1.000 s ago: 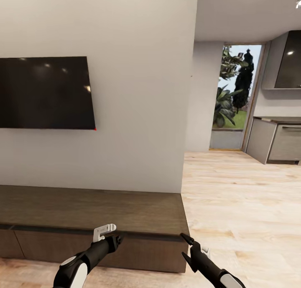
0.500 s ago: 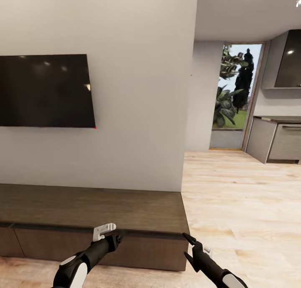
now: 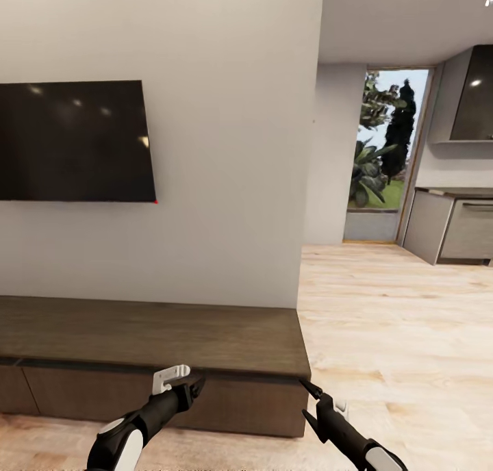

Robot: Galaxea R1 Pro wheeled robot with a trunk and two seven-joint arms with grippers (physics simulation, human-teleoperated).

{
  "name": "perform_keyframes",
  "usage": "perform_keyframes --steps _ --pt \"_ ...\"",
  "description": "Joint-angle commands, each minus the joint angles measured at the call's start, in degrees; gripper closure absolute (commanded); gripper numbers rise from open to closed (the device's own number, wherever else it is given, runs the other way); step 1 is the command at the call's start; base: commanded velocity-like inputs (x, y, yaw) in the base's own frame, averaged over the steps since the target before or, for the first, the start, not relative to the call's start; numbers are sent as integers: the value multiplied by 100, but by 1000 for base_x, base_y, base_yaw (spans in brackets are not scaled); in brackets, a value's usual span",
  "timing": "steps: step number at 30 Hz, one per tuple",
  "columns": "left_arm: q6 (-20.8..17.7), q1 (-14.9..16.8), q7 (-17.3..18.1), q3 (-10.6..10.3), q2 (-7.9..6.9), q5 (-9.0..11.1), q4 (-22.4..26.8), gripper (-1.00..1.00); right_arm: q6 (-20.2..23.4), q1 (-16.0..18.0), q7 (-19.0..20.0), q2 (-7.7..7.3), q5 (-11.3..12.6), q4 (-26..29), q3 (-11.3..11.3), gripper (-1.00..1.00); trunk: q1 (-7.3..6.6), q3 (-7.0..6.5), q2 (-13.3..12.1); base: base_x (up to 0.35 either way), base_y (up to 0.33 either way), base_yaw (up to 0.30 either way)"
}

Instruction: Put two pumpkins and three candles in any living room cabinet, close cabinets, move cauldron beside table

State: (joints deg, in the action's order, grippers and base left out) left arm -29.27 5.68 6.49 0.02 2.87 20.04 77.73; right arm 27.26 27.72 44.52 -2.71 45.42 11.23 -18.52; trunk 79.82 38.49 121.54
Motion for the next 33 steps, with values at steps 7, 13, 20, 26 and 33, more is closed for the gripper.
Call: perform_keyframes --steps 7,13,20,26,33 --pt "-22 3 10 7 3 27 5 -100 38 1 33 -9 29 43 -4 -100 153 133 285 0 0 0" --pt "-18 3 18 7 3 27 5 -100 22 -14 181 -10 15 330 29 -100 285 240 526 0 0 0" --pt "-44 -5 45 9 3 34 105 -100 2 -36 687 -48 -42 458 39 -100 439 366 806 0 0 0" --pt "-407 -38 49 24 3 68 669 -100 -1 -39 752 -75 -56 466 67 -100 571 474 1047 0 0 0" --pt "-1807 -36 9 253 10 250 1193 -100 -1 -39 765 -74 -60 467 82 -100 593 492 1087 0 0 0"
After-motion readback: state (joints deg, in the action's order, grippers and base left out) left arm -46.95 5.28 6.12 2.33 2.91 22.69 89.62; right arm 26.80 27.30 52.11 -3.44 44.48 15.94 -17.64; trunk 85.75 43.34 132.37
